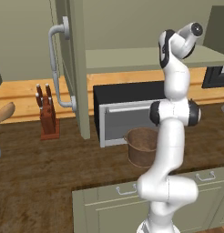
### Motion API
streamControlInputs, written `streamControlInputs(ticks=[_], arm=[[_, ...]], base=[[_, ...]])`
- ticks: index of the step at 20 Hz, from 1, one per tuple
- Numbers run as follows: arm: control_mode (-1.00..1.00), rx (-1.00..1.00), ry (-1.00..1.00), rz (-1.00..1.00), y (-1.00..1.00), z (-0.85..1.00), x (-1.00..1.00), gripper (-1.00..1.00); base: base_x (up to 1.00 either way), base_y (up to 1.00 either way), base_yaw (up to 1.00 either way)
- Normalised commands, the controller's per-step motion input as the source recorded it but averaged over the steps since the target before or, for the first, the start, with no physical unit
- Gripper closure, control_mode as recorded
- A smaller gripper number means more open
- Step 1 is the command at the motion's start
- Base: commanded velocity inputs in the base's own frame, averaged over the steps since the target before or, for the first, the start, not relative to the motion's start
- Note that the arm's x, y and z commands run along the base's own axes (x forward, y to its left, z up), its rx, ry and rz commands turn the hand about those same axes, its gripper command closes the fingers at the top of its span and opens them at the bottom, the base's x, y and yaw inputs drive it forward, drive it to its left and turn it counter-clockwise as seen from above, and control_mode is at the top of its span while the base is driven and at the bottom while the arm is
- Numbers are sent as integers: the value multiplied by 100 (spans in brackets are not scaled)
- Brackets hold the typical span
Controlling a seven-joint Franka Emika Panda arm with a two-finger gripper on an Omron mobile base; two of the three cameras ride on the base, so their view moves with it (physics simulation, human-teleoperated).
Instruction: Open the cabinet, pick up the bread from the cabinet and place it in the basket. Then move the basket to the dining counter.
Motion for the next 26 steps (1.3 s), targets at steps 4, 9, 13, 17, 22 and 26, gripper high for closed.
streamControlInputs(ticks=[4, 9, 13, 17, 22, 26], arm=[[-100, 0, 0, 0, -7, -16, 1, 100], [-100, 0, 0, 0, -27, -25, -22, 100], [-100, 0, -8, 0, -43, -21, -98, 100], [-100, 1, -21, 0, -7, -11, -100, 100], [-100, 0, -26, 0, 2, -27, -100, 100], [-100, 0, -26, 0, 12, -23, -100, 100]], base=[[0, 0, 0], [0, 0, 0], [0, 0, 0], [0, 0, 0], [0, 0, 0], [0, 0, 0]])
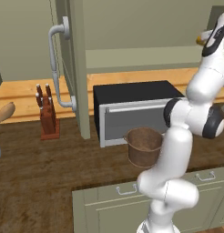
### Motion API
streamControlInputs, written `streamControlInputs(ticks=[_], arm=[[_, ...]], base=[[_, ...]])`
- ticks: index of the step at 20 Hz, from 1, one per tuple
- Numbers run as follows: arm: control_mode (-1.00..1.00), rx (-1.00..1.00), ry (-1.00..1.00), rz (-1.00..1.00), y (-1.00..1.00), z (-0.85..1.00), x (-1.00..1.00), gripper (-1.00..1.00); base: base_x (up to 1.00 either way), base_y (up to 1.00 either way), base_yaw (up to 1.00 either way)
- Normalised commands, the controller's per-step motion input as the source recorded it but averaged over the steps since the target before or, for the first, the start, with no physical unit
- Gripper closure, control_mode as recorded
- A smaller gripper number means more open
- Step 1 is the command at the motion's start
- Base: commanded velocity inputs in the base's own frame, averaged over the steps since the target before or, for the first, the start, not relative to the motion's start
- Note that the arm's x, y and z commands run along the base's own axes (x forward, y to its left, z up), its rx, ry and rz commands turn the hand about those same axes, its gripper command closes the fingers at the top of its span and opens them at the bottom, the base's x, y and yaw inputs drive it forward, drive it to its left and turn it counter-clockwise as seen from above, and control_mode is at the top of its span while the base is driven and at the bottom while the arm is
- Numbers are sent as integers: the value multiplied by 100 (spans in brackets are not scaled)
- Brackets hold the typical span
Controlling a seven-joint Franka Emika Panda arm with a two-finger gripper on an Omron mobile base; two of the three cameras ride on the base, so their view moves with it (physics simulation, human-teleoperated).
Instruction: Open the cabinet, pick up the bread from the cabinet and place it in the basket. Then move the basket to the dining counter.
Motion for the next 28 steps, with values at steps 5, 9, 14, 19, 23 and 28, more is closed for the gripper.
streamControlInputs(ticks=[5, 9, 14, 19, 23, 28], arm=[[-100, 0, -24, 0, 7, -8, -100, 100], [-100, 0, -17, 0, 34, -11, -100, 100], [-100, 0, -1, 0, 52, 1, -100, 100], [-100, 0, 0, 0, 64, -2, -100, 100], [-100, 0, 0, 0, 82, -27, -100, 100], [-100, 0, 1, -1, 94, -35, -100, 100]], base=[[0, 0, 0], [0, 0, 0], [0, 0, 0], [0, 0, 0], [0, 0, 0], [0, 0, 0]])
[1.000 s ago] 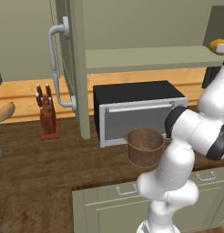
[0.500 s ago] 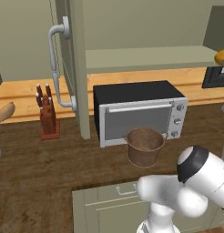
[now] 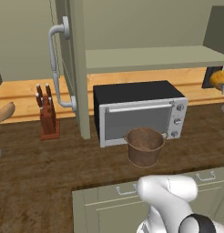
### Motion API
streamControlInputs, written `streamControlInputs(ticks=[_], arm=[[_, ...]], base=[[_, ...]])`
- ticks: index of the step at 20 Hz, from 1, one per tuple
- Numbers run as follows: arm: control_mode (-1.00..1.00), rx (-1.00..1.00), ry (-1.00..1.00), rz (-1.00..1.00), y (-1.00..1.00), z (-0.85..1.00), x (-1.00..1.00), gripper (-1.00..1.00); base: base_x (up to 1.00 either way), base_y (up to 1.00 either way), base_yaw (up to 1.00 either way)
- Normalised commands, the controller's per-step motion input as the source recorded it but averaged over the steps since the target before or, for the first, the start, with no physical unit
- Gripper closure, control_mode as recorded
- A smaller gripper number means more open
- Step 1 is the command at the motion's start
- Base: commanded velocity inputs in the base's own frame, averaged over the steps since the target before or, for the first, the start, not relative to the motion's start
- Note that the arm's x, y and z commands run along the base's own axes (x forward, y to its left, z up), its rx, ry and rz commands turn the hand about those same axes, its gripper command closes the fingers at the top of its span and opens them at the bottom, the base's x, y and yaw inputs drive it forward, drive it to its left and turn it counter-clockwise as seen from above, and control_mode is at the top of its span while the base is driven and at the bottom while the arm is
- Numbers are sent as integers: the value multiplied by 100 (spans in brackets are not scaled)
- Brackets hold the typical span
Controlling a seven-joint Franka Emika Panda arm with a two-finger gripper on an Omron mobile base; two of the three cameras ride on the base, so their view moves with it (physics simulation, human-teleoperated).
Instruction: Open the cabinet, pick up the bread from the cabinet and place it in the basket. Then move the basket to the dining counter.
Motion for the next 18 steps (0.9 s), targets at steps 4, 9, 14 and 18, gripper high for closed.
streamControlInputs(ticks=[4, 9, 14, 18], arm=[[-100, 0, 24, 0, 92, -38, -87, 100], [-100, 3, 49, 0, 51, -23, -23, 100], [-100, 8, 65, 0, 45, -64, 47, 100], [-100, 3, 30, 0, 44, -92, 8, 100]], base=[[0, 0, 0], [0, 0, 0], [0, 0, 0], [0, 0, 0]])
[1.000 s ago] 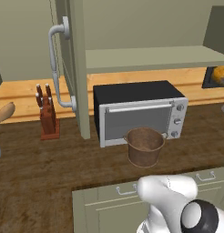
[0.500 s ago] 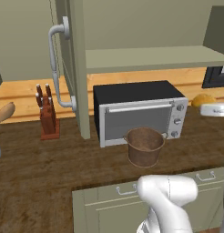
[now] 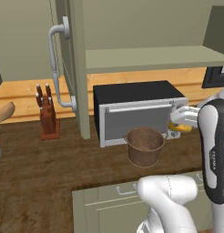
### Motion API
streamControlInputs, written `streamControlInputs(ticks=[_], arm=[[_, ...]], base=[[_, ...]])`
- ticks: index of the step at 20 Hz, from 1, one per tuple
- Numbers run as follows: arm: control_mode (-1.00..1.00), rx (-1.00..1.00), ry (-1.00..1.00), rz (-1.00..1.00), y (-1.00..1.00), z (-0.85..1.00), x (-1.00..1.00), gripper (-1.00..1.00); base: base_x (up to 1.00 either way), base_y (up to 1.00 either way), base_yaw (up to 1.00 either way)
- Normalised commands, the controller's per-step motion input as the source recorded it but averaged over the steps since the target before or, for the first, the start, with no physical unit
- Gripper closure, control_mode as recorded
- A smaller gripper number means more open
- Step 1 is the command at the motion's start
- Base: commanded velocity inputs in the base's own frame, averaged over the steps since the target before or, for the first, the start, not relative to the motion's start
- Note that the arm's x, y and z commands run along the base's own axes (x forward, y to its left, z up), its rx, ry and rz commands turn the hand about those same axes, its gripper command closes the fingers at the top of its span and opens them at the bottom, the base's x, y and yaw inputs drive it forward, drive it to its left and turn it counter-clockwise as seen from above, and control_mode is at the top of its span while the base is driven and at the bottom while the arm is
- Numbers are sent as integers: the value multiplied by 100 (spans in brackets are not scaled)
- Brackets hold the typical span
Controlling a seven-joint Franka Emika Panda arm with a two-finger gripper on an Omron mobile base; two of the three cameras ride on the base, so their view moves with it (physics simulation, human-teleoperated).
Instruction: Open the cabinet, pick up the bread from the cabinet and place it in the basket. Then move the basket to the dining counter.
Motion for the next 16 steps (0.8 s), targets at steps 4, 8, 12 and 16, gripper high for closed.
streamControlInputs(ticks=[4, 8, 12, 16], arm=[[-100, 4, 1, 0, 22, -92, 22, 100], [-100, 1, -5, 0, 17, -82, 54, 100], [-100, 0, -3, -1, 38, -28, 66, 100], [-100, 0, 4, -3, 13, -10, 97, 100]], base=[[0, 0, 0], [0, 0, 0], [0, 0, 0], [0, 0, 0]])
